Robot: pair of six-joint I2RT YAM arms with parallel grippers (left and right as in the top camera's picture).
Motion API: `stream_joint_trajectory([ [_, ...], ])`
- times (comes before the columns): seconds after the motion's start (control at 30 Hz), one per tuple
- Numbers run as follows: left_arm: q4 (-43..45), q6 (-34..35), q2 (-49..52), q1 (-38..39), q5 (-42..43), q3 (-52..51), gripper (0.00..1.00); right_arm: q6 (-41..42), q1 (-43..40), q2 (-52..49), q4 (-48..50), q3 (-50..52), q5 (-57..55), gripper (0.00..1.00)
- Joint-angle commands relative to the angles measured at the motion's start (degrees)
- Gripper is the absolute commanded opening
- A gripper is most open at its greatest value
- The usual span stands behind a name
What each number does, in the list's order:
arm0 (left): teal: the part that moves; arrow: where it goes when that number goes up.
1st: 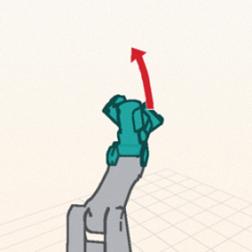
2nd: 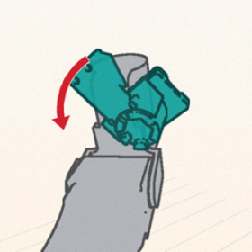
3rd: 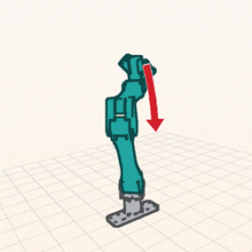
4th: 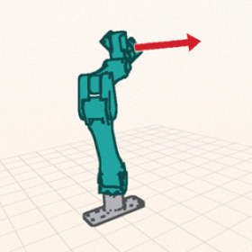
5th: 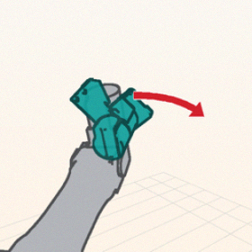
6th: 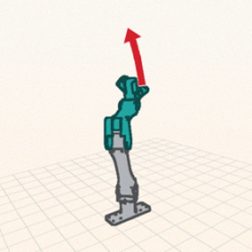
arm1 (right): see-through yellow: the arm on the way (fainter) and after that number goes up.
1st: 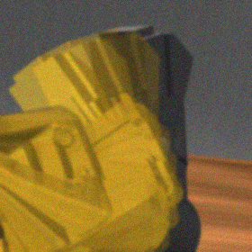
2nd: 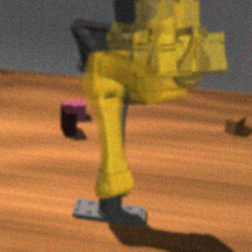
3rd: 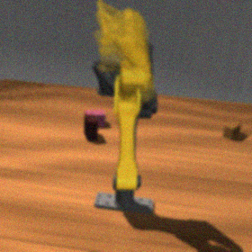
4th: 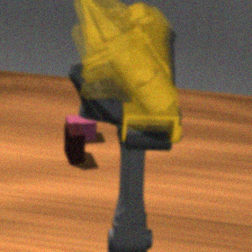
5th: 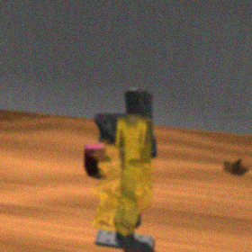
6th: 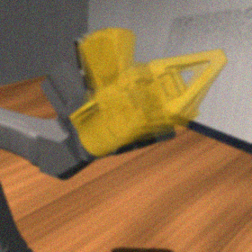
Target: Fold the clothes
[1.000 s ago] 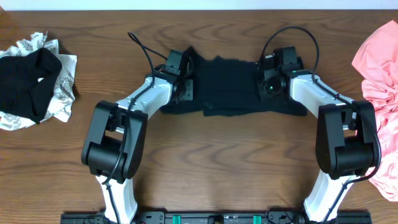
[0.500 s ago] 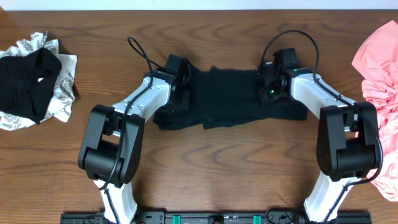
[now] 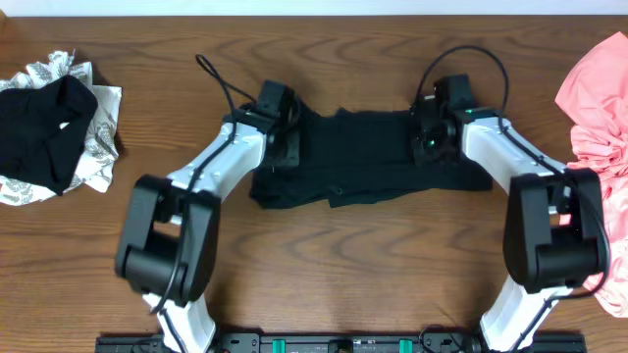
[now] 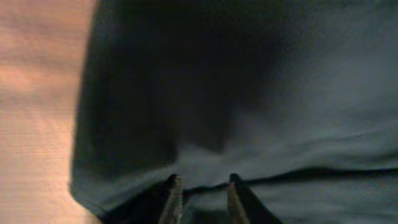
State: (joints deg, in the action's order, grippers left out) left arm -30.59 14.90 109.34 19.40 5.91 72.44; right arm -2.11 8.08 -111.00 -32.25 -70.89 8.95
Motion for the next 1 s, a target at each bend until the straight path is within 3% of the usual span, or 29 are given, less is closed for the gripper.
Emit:
stream_joint_trajectory([
  [0.0, 1.53, 0.17, -6.16, 0.04, -0.63, -0.02, 0.41, 1.9, -0.68, 6.14, -1.01, -3.74, -1.27, 0.44],
  [0.1, 1.01, 0.2, -9.73, 0.04, -0.59, -0.02, 0.55, 5.14, -1.92, 10.21, -4.76, -4.42, -1.97, 0.52],
  [0.37, -7.56, 2.36, -12.31, 1.57, 0.07, -0.07, 0.6, 17.11, -8.48, 14.58, -20.61, -4.26, -11.32, 0.55],
  [0.47, -9.62, 2.34, -12.15, 2.45, 0.04, -0.11, 0.8, 20.15, -11.78, 14.58, -22.62, -3.04, -10.82, 0.55],
  [0.53, -10.25, 2.34, -12.15, 2.73, 0.04, -0.11, 0.87, 22.05, -13.86, 14.58, -22.82, -1.77, -10.84, 0.52],
  [0.97, -10.32, 2.34, -12.15, 2.75, 0.02, -0.11, 0.91, 24.61, -20.35, 14.58, -11.67, 10.27, -5.35, 0.49],
])
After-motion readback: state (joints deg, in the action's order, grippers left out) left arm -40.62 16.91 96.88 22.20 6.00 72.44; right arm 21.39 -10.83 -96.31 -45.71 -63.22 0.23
